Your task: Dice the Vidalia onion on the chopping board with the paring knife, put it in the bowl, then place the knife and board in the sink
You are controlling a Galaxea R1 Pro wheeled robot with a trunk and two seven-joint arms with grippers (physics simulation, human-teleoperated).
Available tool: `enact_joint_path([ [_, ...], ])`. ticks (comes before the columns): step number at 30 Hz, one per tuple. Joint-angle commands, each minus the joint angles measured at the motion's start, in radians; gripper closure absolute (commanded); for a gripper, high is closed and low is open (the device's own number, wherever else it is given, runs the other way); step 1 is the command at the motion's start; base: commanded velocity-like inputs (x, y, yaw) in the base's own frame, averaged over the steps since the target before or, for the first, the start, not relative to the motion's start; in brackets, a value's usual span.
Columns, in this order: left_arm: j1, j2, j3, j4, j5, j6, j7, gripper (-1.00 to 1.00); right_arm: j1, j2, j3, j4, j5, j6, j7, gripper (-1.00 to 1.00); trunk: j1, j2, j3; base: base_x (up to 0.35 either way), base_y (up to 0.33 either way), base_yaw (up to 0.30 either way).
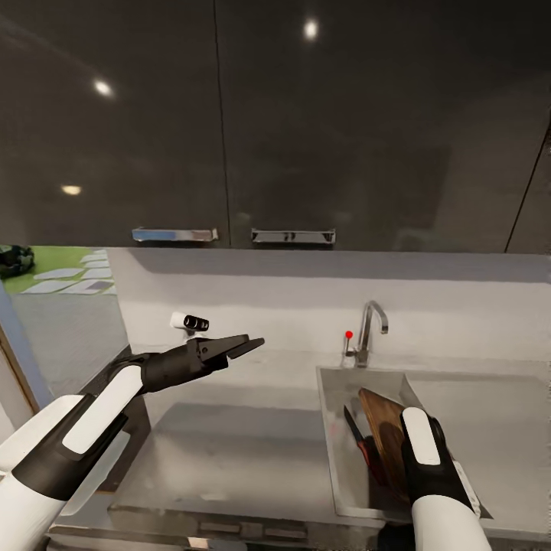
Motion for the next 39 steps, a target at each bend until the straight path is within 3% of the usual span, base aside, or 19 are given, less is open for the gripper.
enact_joint_path([
  [1,0.000,0.001,-0.001,0.000,0.007,0.005,0.001,-1.00,0.000,0.000,-0.004,-0.002,0.004,0.009,-0.062,1.00,0.000,-0.001,-0.002,0.000,0.000,-0.110],
  [24,0.000,0.001,-0.001,0.000,0.008,0.005,0.001,-1.00,0.000,0.000,-0.004,0.056,0.000,0.001,-0.048,1.00,0.000,-0.001,-0.035,0.035,0.056,0.017],
  [39,0.000,0.002,-0.001,0.000,0.008,0.005,0.001,-1.00,0.000,0.000,-0.004,0.057,0.000,0.001,-0.048,1.00,0.000,-0.001,-0.037,0.014,0.013,0.007],
])
